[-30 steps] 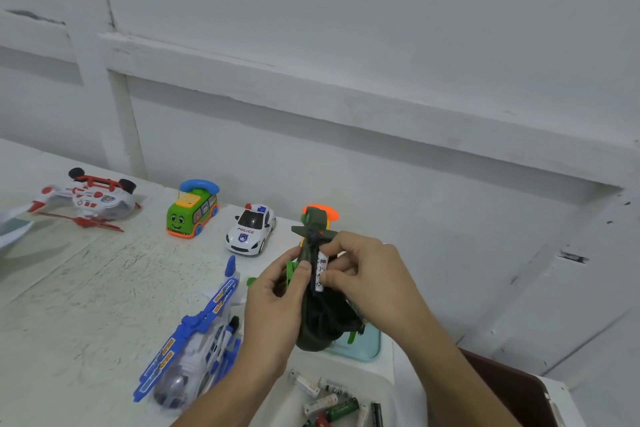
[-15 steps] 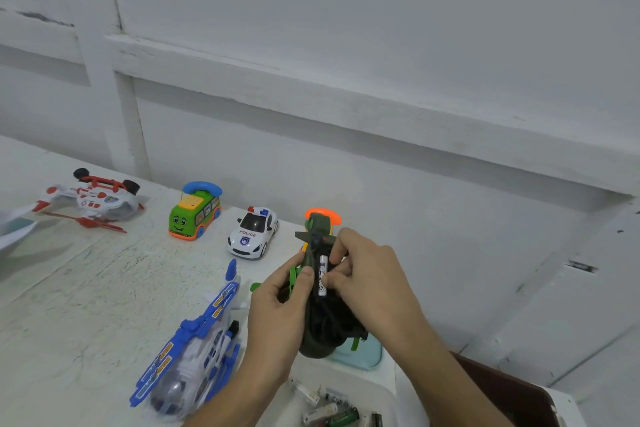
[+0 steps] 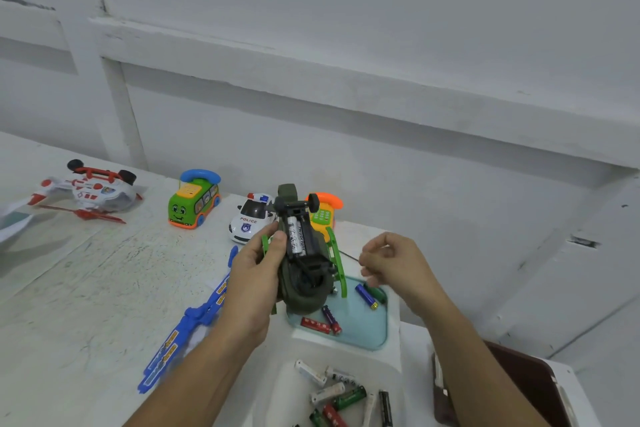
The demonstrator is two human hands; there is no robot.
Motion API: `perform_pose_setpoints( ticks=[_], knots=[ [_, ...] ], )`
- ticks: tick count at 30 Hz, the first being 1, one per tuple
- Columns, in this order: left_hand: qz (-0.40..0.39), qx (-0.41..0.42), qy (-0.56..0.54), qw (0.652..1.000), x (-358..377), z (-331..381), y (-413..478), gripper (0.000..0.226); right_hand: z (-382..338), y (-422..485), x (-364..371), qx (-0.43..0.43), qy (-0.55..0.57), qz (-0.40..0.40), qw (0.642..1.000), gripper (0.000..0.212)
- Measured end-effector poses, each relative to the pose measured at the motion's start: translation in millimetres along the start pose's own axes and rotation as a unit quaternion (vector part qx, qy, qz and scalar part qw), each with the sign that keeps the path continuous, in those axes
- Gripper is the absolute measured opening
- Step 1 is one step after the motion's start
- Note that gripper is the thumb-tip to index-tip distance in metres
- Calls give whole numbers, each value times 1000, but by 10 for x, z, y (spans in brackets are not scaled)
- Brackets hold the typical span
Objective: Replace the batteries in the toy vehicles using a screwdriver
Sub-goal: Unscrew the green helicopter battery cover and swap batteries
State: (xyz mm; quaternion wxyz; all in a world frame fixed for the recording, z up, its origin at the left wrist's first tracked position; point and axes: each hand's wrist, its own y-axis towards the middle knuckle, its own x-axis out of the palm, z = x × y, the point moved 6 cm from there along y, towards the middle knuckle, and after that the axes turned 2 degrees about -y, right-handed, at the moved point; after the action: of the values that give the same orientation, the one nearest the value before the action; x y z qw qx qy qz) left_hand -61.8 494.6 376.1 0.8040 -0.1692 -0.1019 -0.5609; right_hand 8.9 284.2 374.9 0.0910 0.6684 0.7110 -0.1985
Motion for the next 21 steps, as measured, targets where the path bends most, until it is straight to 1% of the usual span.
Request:
perform_pose_setpoints(
  ticks=[1,2,3,5,7,10,12,15,17,18,19,20,21],
  knots=[
    [-2,-2,2,1000,-13,16,12,27,97,43,-4,-7,-119,13,993,4],
    [-2,-6,2,1000,-26,34,22,26,192,82,22,-15,-227,15,974,11],
    [-3,-11,2,1000,-37,49,35,26,282,123,72,-20,-304,7,952,18],
    [-5,-20,-1,1000,-54,78,51,26,429,184,191,-22,-401,-13,916,27],
    [-6,-28,-8,1000,-71,94,65,27,520,212,297,-23,-464,-18,885,29],
    [-12,-26,-1,1000,-91,113,76,30,581,206,369,-32,-486,12,873,21],
    [-22,-18,10,1000,-94,125,76,31,610,188,413,-37,-499,17,866,18],
    [-32,-10,16,999,-87,128,64,31,639,168,467,-45,-502,14,863,19],
    [-36,-9,24,999,-80,119,46,31,664,173,503,-57,-512,6,857,24],
    [-39,-9,27,999,-76,112,39,30,680,176,513,-60,-506,5,861,28],
    [-42,-8,26,999,-71,107,30,30,698,180,505,-56,-485,8,873,31],
    [-45,-8,26,999,-68,105,24,30,693,173,473,-42,-444,15,895,33],
    [-47,-7,29,998,-67,103,19,30,674,159,415,-20,-374,24,927,31]
  ],
)
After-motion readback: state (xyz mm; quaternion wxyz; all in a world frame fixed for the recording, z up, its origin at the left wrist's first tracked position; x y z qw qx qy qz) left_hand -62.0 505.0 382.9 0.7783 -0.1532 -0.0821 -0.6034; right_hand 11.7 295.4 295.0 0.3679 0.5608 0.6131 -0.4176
